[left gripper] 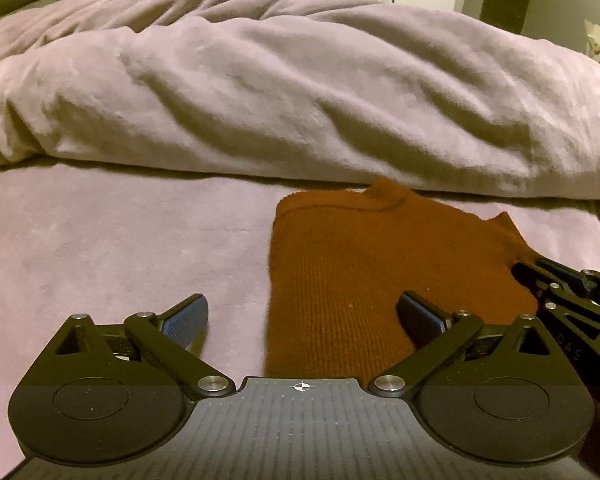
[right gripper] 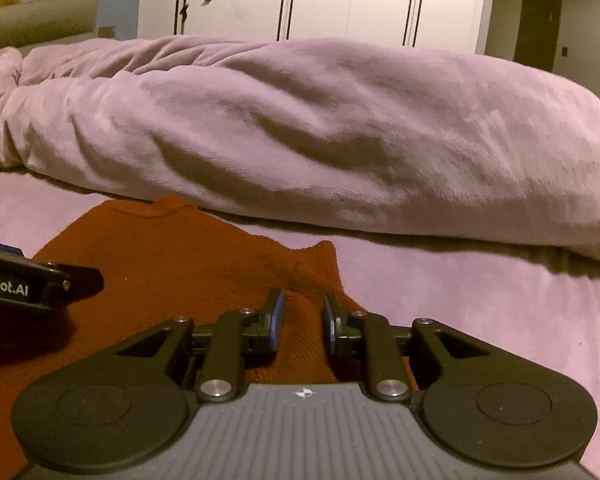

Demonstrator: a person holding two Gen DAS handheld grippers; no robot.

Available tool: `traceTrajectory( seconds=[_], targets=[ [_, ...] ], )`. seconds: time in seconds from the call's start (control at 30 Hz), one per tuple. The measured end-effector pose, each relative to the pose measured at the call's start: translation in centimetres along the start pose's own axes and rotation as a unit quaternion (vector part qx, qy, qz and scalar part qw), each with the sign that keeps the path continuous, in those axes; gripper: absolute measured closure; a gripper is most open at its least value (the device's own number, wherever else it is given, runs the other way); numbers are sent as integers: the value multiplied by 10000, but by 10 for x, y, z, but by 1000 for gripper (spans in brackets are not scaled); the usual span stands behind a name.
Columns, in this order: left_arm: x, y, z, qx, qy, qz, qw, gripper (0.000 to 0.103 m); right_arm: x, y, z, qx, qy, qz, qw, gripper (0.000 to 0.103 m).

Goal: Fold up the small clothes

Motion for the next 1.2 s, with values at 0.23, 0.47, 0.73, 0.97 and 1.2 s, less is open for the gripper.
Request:
traceTrajectory(
  seconds=[0.23, 0.47, 0.73, 0.97, 1.2],
  targets=[
    [0, -4, 6, 152, -84, -37, 9998, 0, 1, -7, 4, 44, 15, -23, 10000, 84],
    [-15, 16, -6, -275, 111, 294, 9991, 0, 6, 8, -2, -29, 60, 44, 10000, 57],
    [-50, 81, 23, -736, 113, 1213, 9898, 0, 42, 102, 51, -381, -892, -204, 9951, 42],
    [-52, 95, 54, -1240, 614, 1515, 9787, 0, 56, 132, 86, -576, -2021, -742, 9748, 46],
    [-38, 112, 96, -954, -127, 1166, 9885, 0, 56, 149, 118, -594, -3661, -1331, 9191, 48]
  ],
)
Point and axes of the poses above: each gripper's, at about its wrist camera, not at the fingertips, and y roughly against the way its jaws point, x to its right, z to its underside, the point moved 2 cm from there along -y, roughly the way its jaws point, and after that the axes turned 9 degrees about y, right-handed, at the moved point
